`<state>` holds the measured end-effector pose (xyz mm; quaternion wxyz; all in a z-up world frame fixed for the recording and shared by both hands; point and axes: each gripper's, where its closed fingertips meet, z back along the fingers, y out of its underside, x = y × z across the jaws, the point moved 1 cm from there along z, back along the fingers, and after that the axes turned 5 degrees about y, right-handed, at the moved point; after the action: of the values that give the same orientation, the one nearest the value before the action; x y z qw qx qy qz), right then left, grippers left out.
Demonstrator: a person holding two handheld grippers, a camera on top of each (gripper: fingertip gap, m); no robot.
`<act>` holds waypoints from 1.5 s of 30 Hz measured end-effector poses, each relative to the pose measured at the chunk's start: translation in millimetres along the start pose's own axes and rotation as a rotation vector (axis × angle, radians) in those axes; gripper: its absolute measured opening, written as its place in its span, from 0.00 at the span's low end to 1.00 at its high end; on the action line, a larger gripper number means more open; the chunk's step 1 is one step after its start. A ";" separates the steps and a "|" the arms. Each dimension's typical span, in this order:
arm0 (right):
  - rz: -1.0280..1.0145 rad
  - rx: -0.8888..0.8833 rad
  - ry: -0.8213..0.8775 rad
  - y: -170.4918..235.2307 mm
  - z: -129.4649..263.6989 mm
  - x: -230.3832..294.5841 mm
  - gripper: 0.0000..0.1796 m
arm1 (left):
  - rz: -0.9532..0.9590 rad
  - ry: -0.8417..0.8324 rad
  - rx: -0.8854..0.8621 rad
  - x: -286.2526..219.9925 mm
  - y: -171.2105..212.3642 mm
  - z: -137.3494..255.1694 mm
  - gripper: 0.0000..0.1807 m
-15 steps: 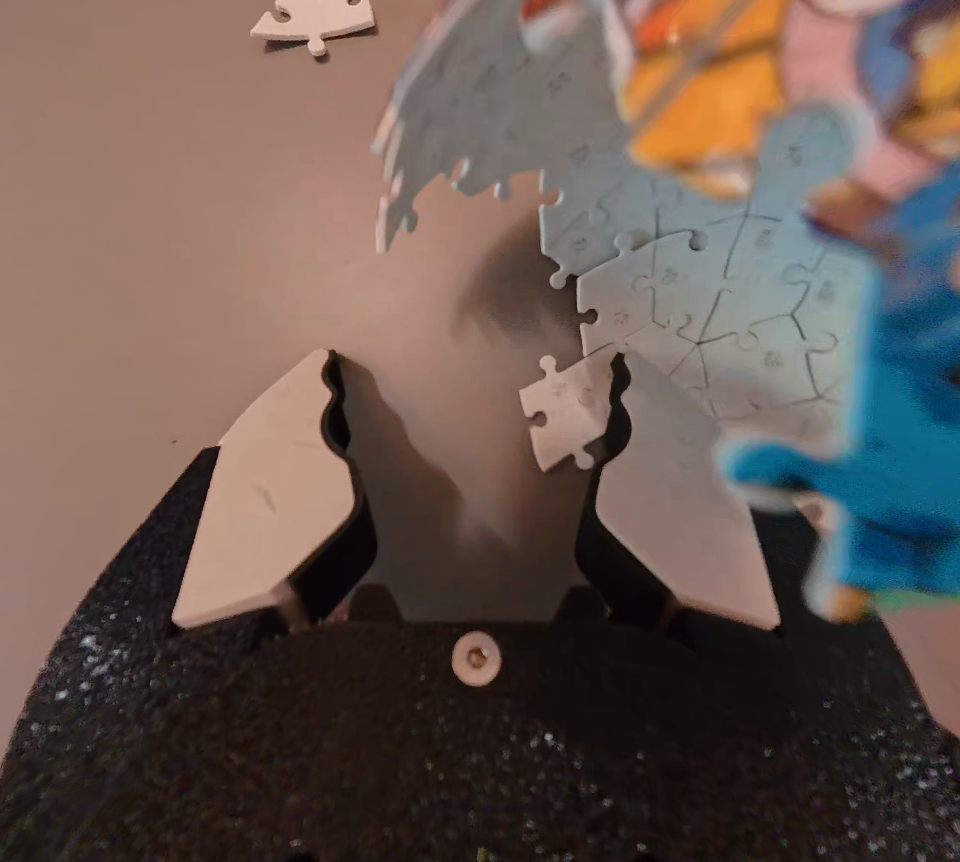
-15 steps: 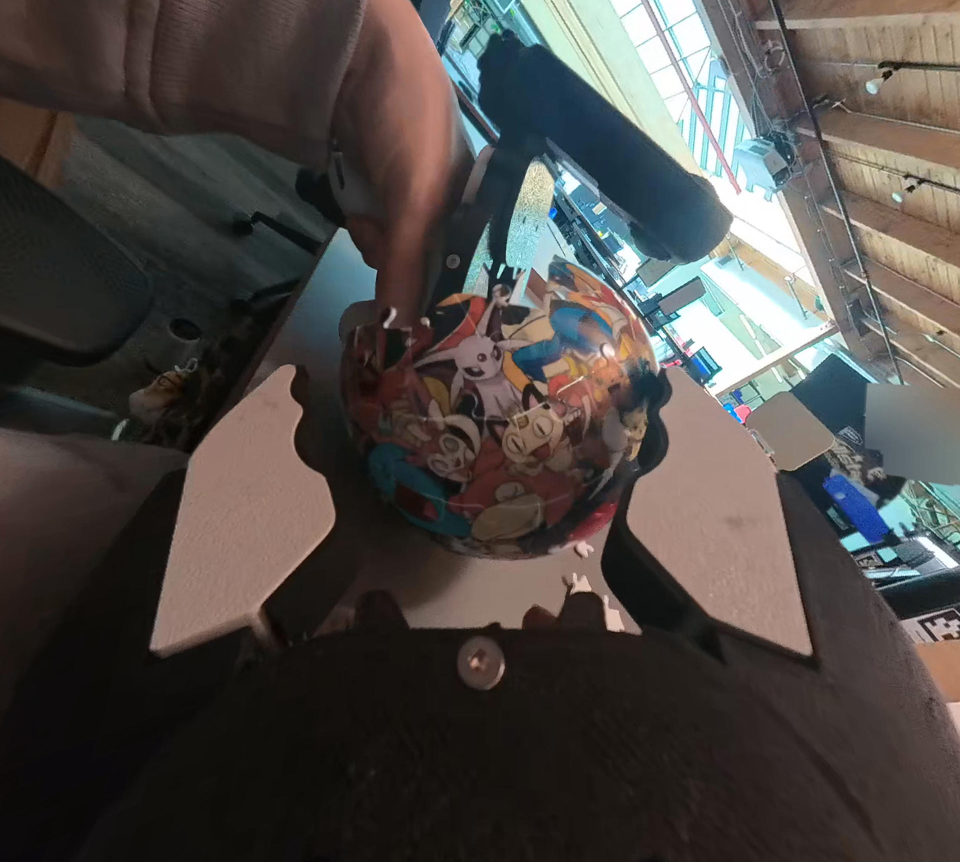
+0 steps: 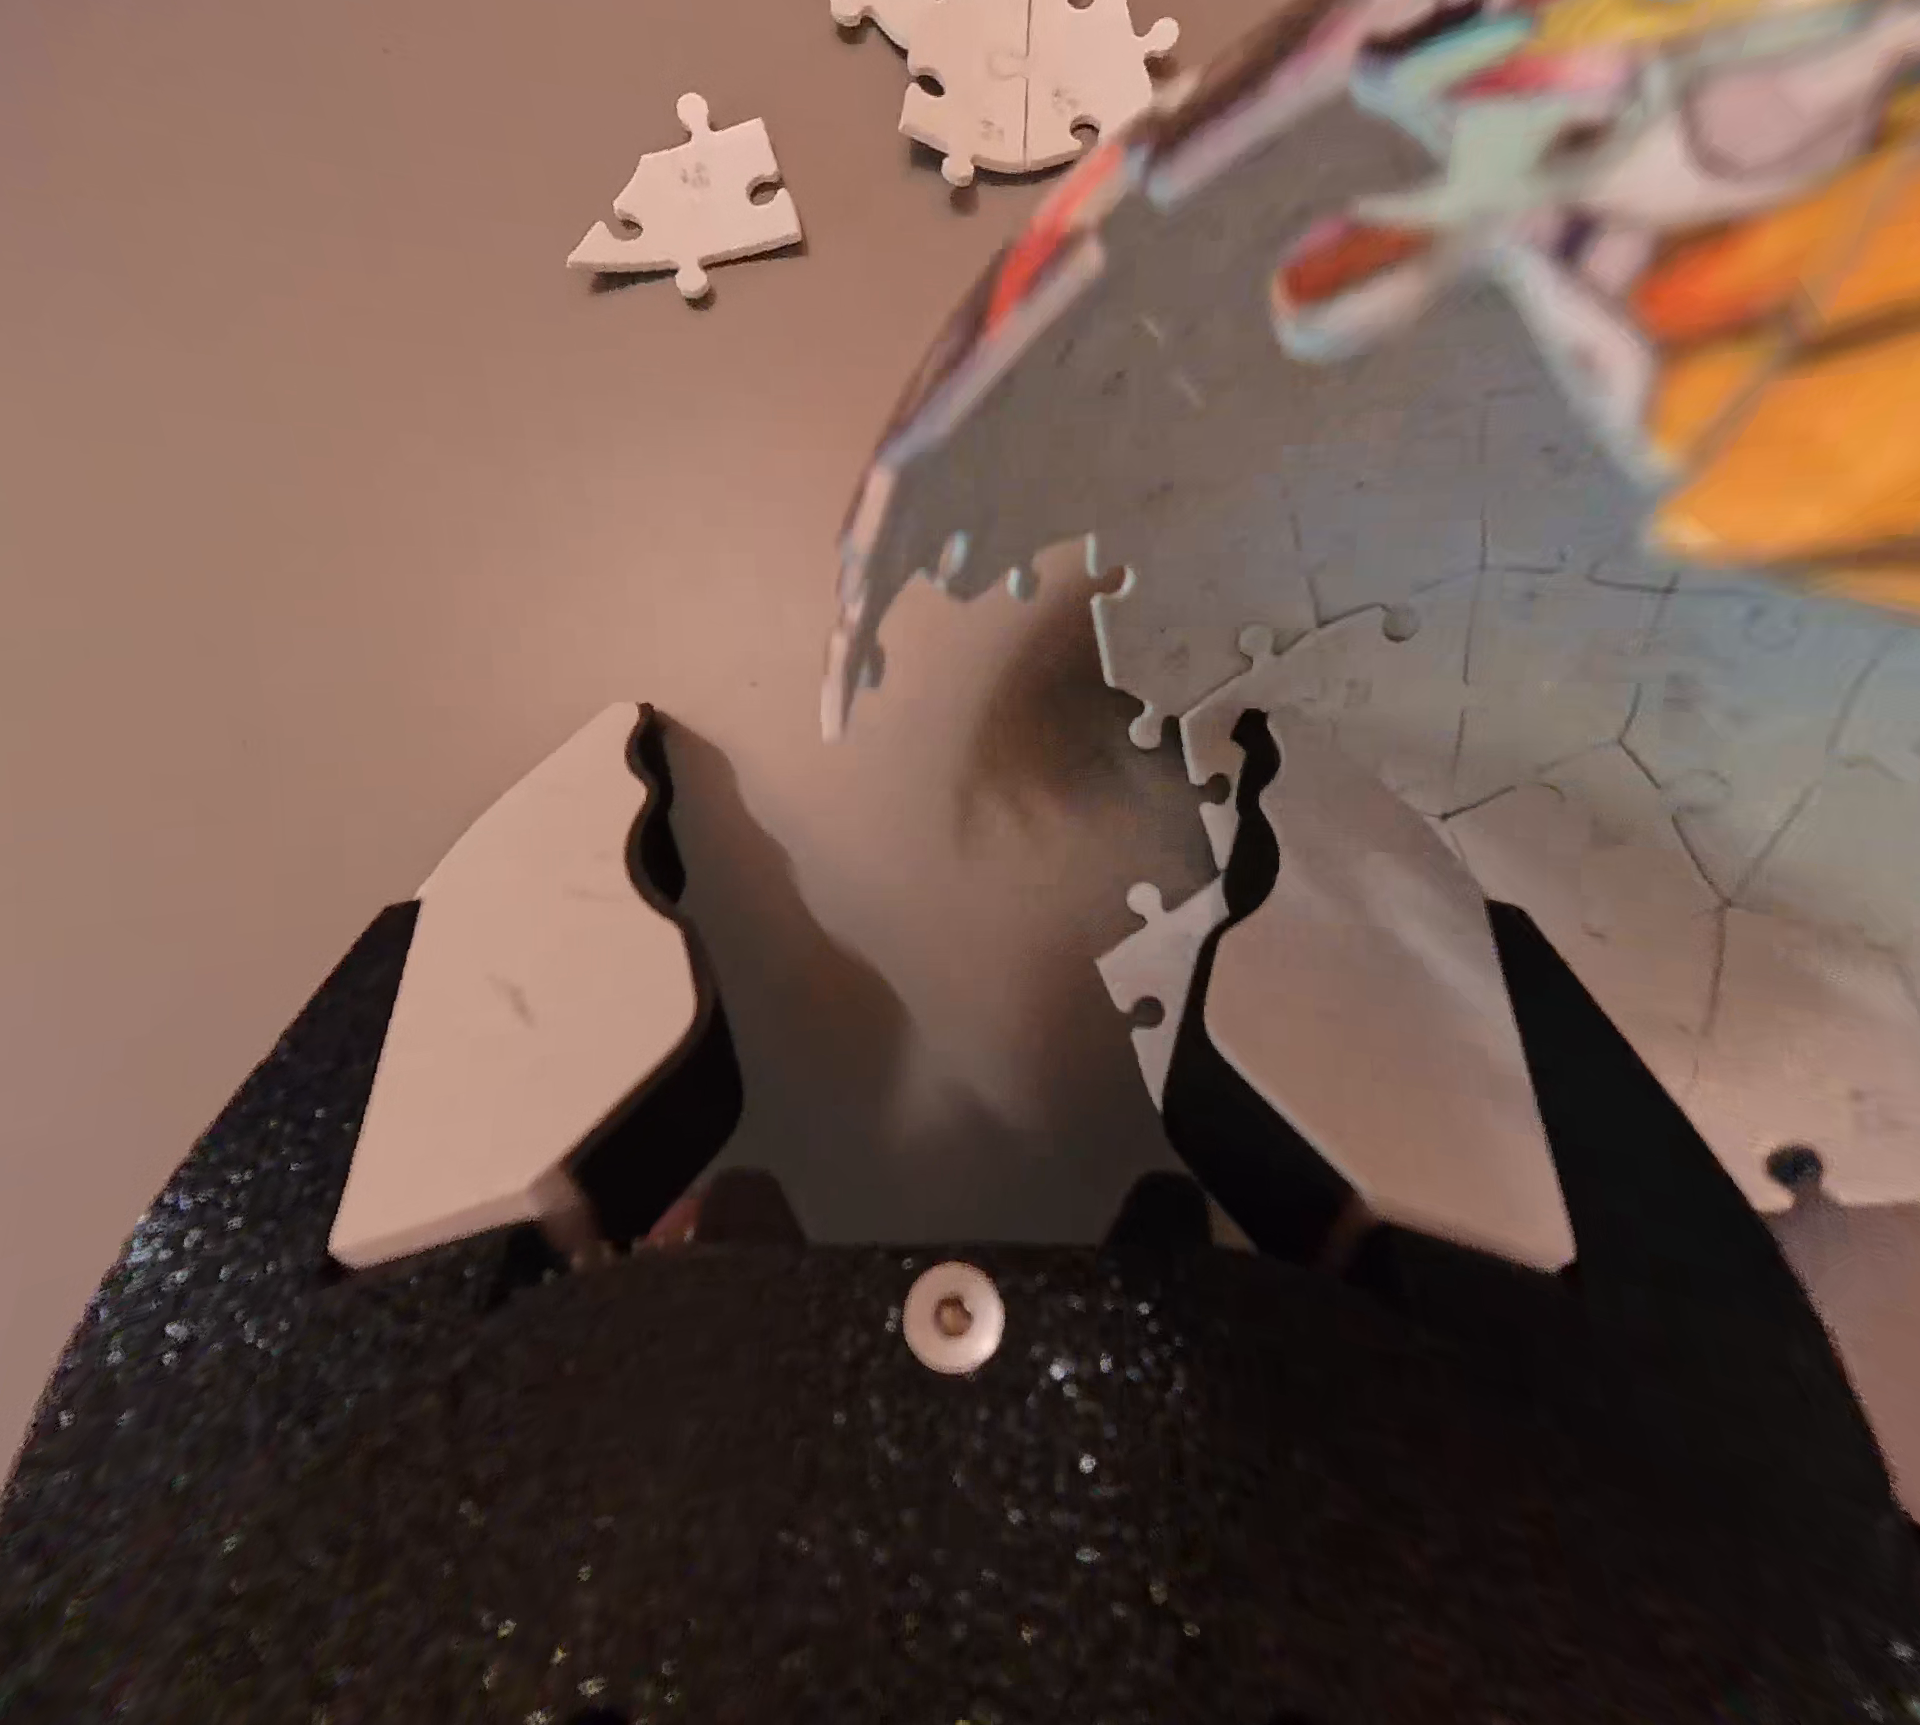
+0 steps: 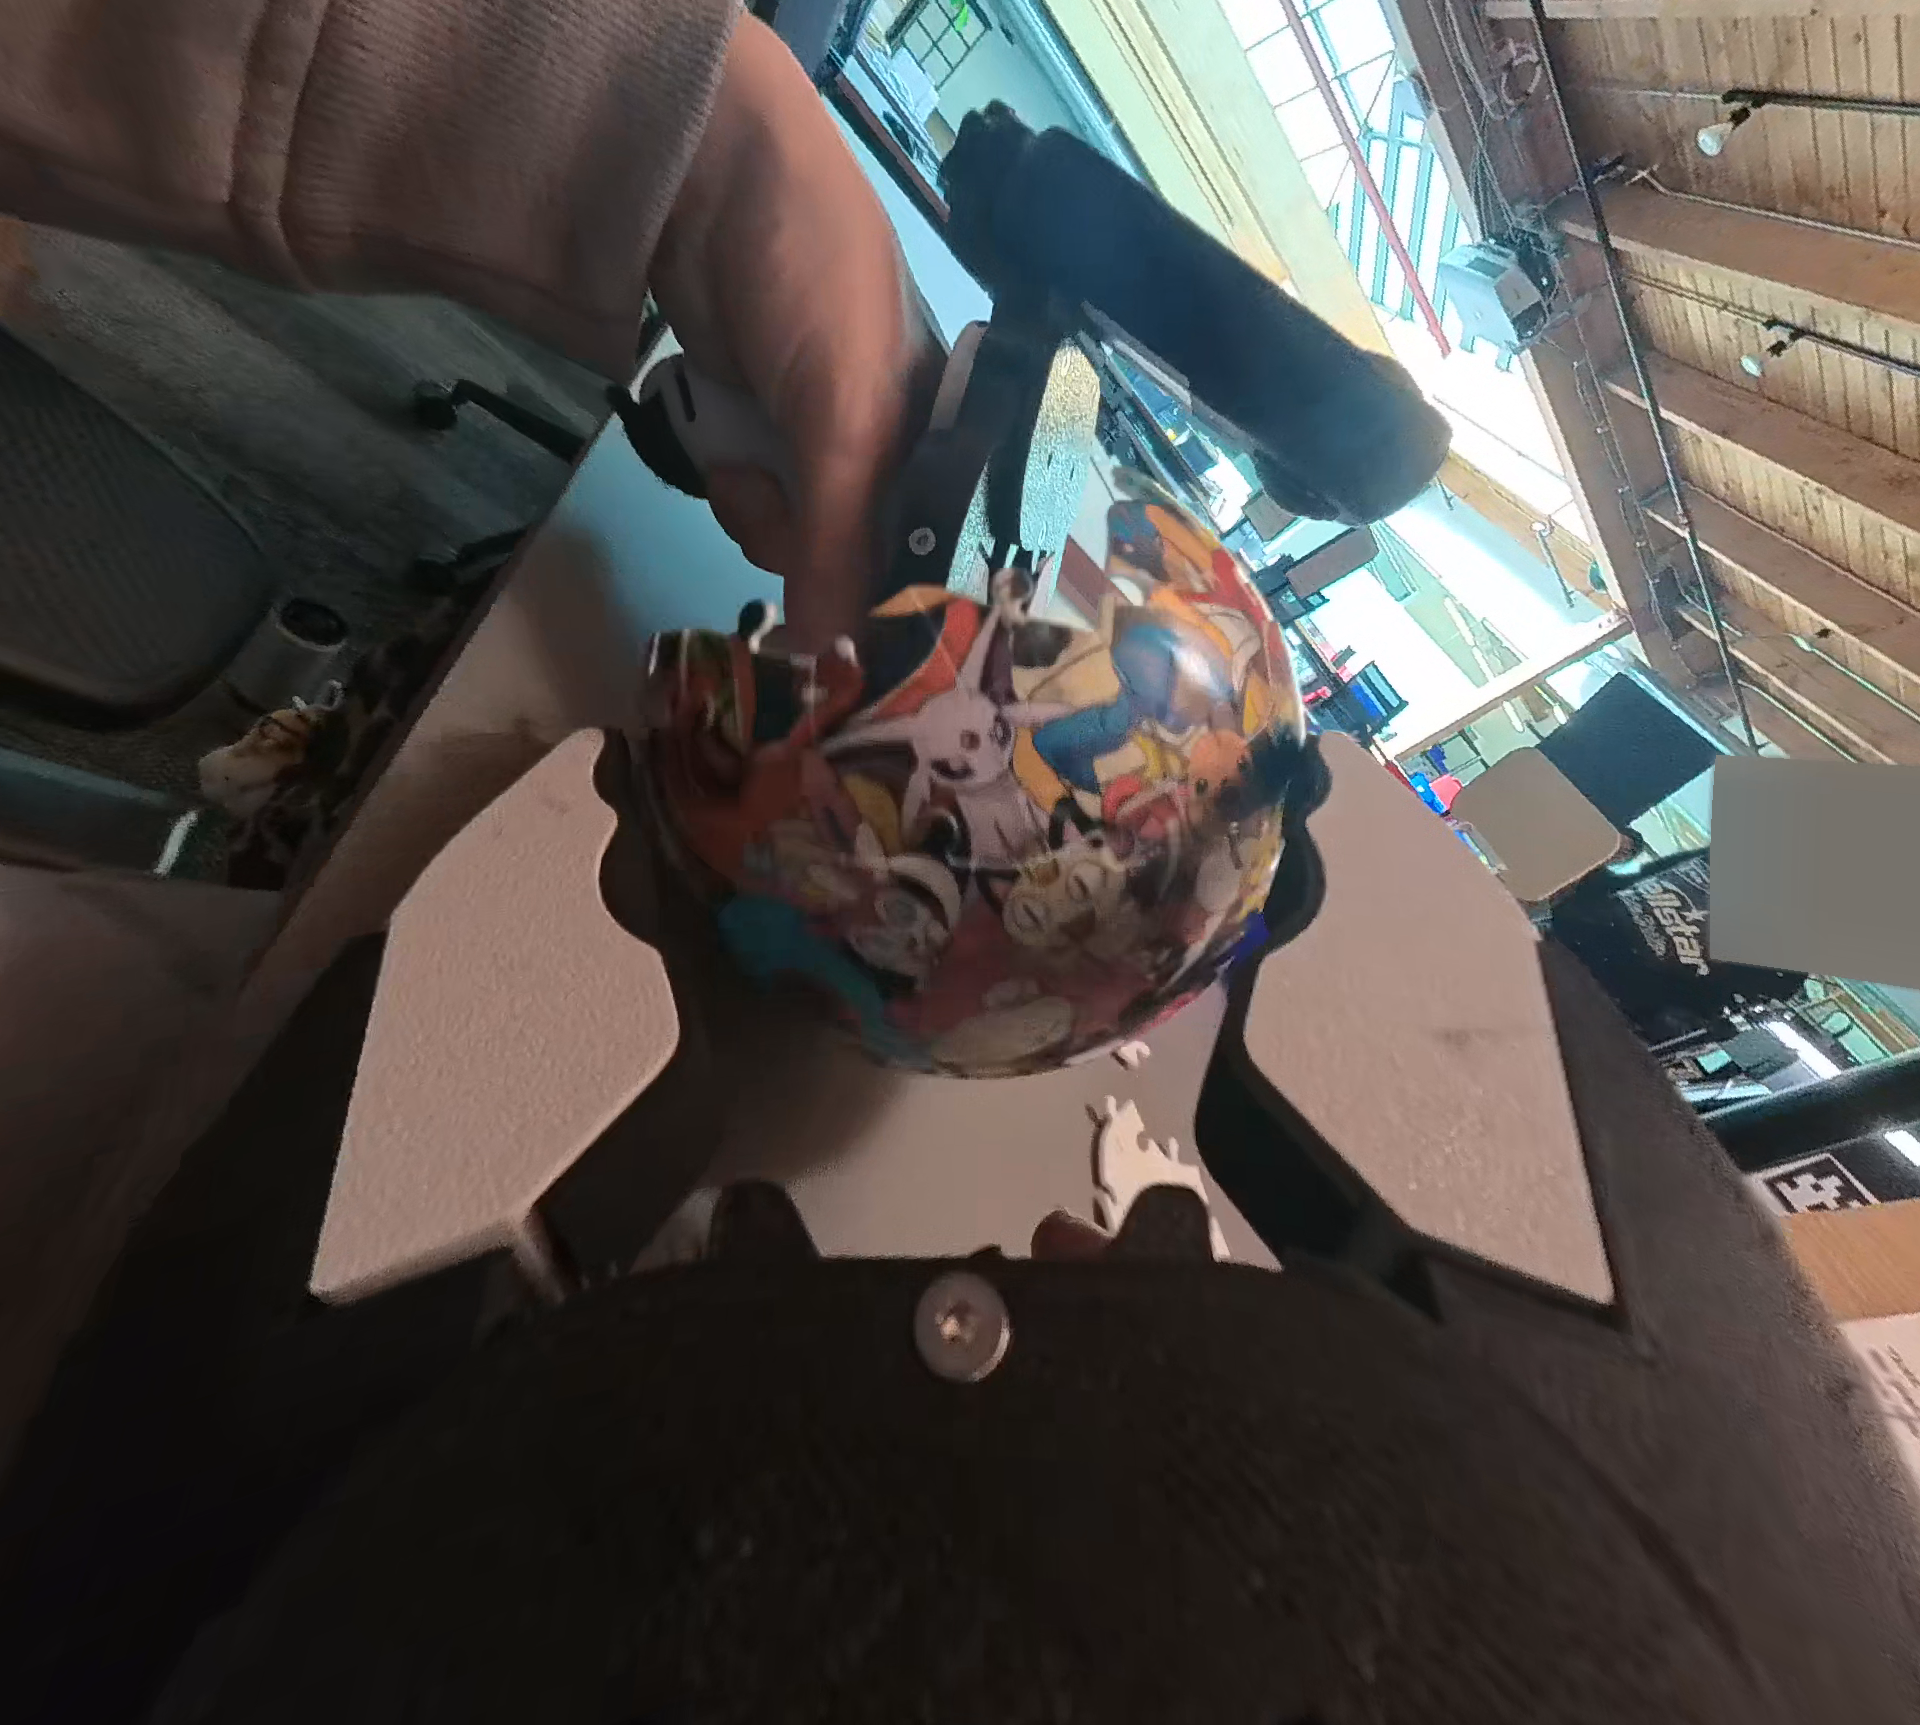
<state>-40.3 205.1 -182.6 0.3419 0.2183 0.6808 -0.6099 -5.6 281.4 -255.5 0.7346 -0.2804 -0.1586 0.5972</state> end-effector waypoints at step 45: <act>0.045 0.089 0.049 24.2 3.6 -14.5 0.66 | -0.004 -0.028 0.030 8.8 -21.8 -13.4 0.54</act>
<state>-12.6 207.2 -188.5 0.3287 0.2637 0.6561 -0.6261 21.3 284.0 -253.9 0.7376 -0.2608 -0.1605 0.6018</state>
